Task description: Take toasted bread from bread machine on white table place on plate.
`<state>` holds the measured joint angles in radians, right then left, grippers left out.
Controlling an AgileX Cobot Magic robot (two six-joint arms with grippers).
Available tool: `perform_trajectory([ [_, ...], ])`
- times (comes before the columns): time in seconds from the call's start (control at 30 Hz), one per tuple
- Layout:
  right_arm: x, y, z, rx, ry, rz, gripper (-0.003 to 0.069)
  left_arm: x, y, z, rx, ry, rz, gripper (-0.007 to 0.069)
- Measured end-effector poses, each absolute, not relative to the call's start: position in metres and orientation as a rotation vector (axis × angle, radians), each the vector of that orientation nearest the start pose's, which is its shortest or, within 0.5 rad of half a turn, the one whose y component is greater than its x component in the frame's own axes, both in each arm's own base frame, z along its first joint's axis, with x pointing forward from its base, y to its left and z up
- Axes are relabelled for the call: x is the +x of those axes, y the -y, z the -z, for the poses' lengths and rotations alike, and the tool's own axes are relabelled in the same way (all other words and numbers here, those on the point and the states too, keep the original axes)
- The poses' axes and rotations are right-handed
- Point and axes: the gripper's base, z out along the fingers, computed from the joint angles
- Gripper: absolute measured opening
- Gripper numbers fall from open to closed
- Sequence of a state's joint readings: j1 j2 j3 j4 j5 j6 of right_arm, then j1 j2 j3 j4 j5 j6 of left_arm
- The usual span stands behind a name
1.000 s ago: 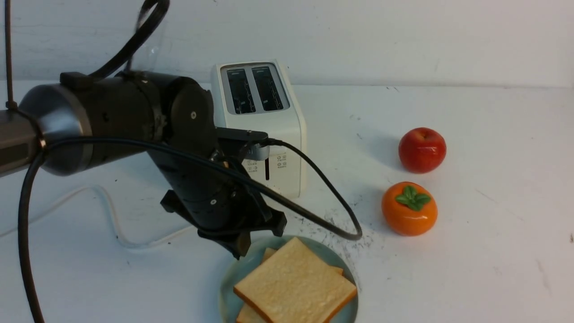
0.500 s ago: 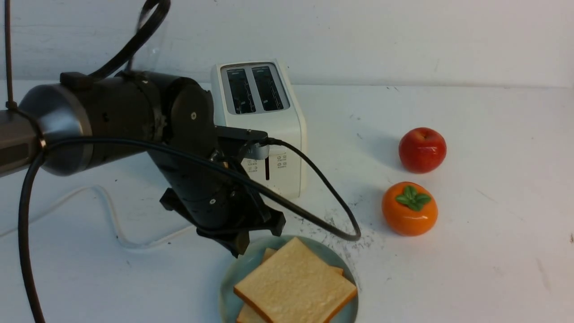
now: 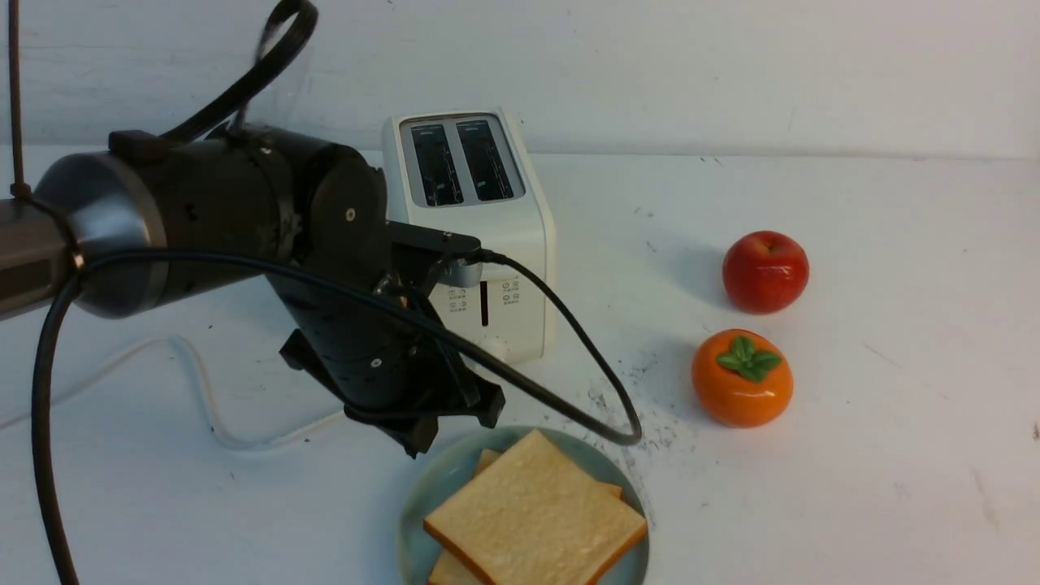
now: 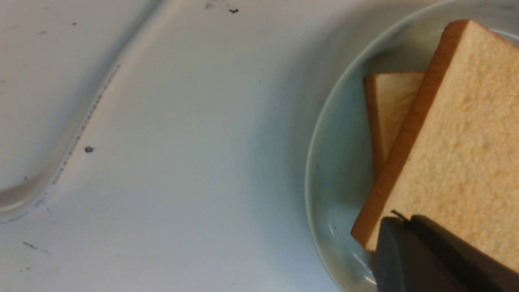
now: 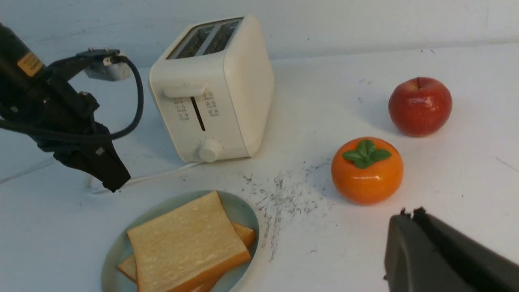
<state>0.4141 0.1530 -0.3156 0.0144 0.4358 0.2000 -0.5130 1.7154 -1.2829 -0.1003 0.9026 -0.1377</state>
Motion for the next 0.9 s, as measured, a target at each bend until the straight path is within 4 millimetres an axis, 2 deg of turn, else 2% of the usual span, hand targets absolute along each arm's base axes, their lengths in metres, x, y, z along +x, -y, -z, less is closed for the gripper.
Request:
perform_trajectory([
  [0.27,0.050,-0.021,-0.245,-0.185,-1.827,-0.425,-0.0001,0.302,0.179,-0.247,0.459,-2.816,0.276,-0.0014],
  [0.57,0.048,-0.003,-0.196,0.025,-1.860,-0.145,0.0004,0.303,0.178,-0.247,0.467,-2.812,0.261,-0.0013],
  [0.77,0.049,0.002,-0.179,0.110,-1.916,-0.069,0.0010,0.299,0.177,-0.251,0.448,-2.876,0.244,-0.0013],
  [0.9,0.050,0.002,-0.174,0.119,-1.921,-0.061,0.0012,0.291,0.175,-0.295,0.471,-2.894,0.270,-0.0013],
])
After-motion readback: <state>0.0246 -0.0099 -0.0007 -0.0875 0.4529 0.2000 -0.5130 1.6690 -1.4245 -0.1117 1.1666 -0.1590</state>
